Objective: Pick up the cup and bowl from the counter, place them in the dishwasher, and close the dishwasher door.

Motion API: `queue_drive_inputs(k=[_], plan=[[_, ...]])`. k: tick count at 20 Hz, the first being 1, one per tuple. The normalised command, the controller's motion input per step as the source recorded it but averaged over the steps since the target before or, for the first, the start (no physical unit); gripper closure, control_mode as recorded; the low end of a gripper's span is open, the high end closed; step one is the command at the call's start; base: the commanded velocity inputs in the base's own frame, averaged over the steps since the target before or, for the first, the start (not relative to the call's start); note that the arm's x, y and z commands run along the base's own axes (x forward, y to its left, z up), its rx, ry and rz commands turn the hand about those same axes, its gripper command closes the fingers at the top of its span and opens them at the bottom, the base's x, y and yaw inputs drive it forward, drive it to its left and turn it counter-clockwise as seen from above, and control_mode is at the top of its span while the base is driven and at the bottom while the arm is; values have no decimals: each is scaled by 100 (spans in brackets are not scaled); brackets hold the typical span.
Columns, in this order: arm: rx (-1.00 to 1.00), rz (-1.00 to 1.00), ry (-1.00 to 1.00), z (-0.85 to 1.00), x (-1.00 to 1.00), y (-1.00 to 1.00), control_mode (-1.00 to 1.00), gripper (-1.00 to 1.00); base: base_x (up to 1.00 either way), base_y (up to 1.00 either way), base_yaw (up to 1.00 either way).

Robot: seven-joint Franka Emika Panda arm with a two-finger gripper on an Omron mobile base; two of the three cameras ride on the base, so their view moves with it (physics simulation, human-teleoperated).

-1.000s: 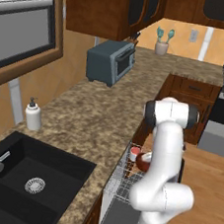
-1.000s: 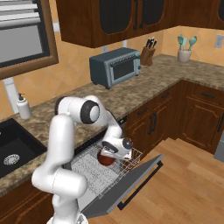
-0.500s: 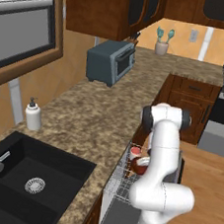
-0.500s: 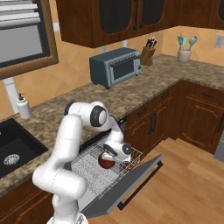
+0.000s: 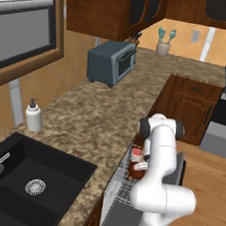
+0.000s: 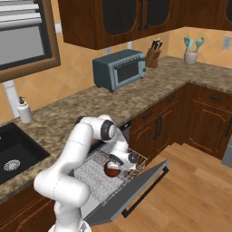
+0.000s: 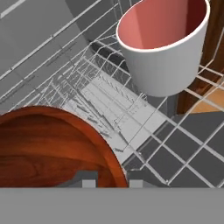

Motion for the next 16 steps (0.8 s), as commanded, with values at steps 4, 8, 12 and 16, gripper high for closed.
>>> queue_drive_inputs(k=[4,8,12,16], plan=[[0,2,3,-79,25,0,-100,100,0,0,0],[0,0,6,-87,32,0,-100,100,0,0,0],[2,0,-2,-53,0,-33,-100,-100,0,0,0],[2,1,-18,28,-18,-5,-100,-100,0,0,0]])
